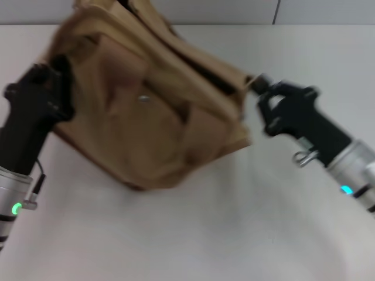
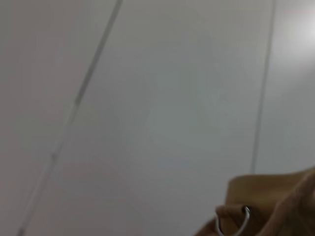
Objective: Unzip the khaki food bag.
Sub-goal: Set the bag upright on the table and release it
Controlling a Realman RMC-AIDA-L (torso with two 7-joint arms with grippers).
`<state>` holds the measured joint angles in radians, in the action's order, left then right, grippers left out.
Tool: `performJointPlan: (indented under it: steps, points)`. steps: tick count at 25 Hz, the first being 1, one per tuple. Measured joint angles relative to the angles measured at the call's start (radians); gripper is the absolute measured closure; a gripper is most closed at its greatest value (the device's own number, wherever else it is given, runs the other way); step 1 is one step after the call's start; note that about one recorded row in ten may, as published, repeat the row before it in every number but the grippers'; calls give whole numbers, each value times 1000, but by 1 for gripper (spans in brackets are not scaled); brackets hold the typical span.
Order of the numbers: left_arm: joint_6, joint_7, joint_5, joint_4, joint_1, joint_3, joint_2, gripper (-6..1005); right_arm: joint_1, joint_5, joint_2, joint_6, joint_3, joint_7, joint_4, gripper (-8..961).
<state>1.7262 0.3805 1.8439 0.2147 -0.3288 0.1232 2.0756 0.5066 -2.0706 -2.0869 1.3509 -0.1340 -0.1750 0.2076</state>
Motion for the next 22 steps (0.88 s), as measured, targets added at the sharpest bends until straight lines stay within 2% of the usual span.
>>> performJointPlan:
  steps: [4,5,9,12,16,22]
  points:
    - [-32,-5,2,-11,-20,-90,3,871,-25,1,2,138,-64,-153,-71,831]
    - [-50,-2,2,-10,-34,-136,2,871,-27,1,2,169,-78,-194,-92,825]
    - [-102,58,8,-4,-58,-171,2,869,-28,2,4,245,-126,-326,-150,802]
    - [-159,145,33,-7,-80,-179,1,868,-23,2,4,245,-169,-402,-175,785]
    - [-197,163,40,-8,-87,-175,2,866,-22,5,4,233,-200,-437,-192,762]
    - [-129,176,33,-56,-61,-150,-3,675,-53,8,7,274,-212,-476,-202,728]
